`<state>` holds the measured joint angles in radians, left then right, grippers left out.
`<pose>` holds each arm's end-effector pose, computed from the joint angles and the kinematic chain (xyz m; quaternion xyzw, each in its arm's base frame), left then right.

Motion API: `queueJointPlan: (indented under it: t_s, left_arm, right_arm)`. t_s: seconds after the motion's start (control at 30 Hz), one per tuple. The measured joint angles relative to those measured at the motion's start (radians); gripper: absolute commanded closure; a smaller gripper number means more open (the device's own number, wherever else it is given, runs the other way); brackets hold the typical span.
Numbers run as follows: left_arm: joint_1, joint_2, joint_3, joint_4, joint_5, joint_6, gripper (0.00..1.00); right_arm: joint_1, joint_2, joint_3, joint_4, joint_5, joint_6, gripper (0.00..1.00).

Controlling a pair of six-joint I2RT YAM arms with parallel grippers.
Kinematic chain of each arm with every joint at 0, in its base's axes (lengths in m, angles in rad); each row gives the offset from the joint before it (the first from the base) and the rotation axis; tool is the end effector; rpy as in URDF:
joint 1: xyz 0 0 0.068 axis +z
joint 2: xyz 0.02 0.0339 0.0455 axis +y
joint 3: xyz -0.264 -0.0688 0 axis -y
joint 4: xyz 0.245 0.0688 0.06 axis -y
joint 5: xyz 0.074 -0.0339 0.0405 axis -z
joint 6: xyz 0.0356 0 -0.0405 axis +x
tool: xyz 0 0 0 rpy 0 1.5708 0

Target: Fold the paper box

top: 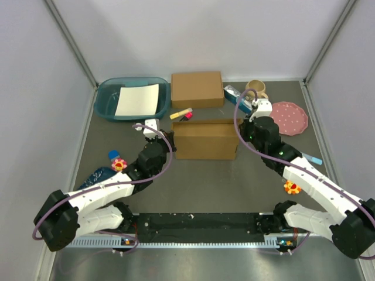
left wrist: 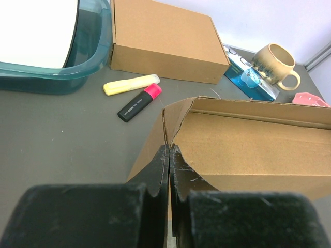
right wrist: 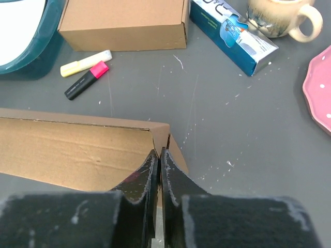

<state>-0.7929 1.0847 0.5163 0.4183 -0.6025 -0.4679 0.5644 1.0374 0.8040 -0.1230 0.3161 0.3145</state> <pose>0.1811 -0.1551 0.2502 -0.0738 0.7458 -0.1854 0.6356 0.2079 0.1185 0.3049 -0.0120 0.8159 0.1227 0.5649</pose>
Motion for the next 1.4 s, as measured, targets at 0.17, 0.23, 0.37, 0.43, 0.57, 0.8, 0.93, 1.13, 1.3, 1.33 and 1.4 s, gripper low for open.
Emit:
queueJointPlan:
  t_s: [0.17,0.23,0.37,0.43,0.57,0.8,0.93,1.13,1.3,1.33,1.4]
  left_arm:
    - [0.0,0.0,0.0,0.0,0.0,0.0,1.0]
    - [-0.001,0.0,0.001,0.0,0.002,0.0,1.0]
    - [-0.002,0.0,0.001,0.0,0.003,-0.001,1.0]
    - [-0.004,0.004,0.001,0.004,0.002,-0.001,1.0]
    - [-0.006,0.011,0.002,0.011,-0.001,-0.002,1.0]
    - [-0.014,0.026,0.002,0.029,-0.021,-0.005,1.0]
    - [-0.018,0.031,0.002,0.03,-0.021,-0.005,1.0]
    - [-0.022,0.033,0.003,0.03,-0.024,-0.005,1.0]
    - [-0.023,0.04,0.009,0.029,-0.024,-0.005,1.0]
    - [-0.023,0.04,0.01,0.028,-0.024,-0.005,1.0]
    - [-0.023,0.044,0.013,0.027,-0.024,-0.005,1.0]
  right_arm:
    - [-0.003,0.0,-0.002,0.005,-0.003,0.001,1.0]
    - [-0.004,-0.003,-0.012,0.014,-0.002,0.004,1.0]
    - [-0.005,-0.031,-0.067,0.064,-0.003,0.034,1.0]
    - [-0.005,-0.046,-0.097,0.088,-0.006,0.052,1.0]
    - [-0.005,-0.077,-0.154,0.137,-0.013,0.091,1.0]
    - [-0.008,-0.115,-0.206,0.174,-0.028,0.146,0.77]
    - [-0.008,-0.167,-0.208,0.095,-0.045,0.169,0.63]
    - [-0.01,-0.216,-0.166,-0.05,-0.045,0.165,0.6]
    - [-0.01,-0.214,-0.119,-0.107,-0.037,0.145,0.59]
    - [-0.01,-0.211,-0.111,-0.11,-0.037,0.14,0.59]
    - [-0.01,-0.202,-0.095,-0.111,-0.036,0.132,0.59]
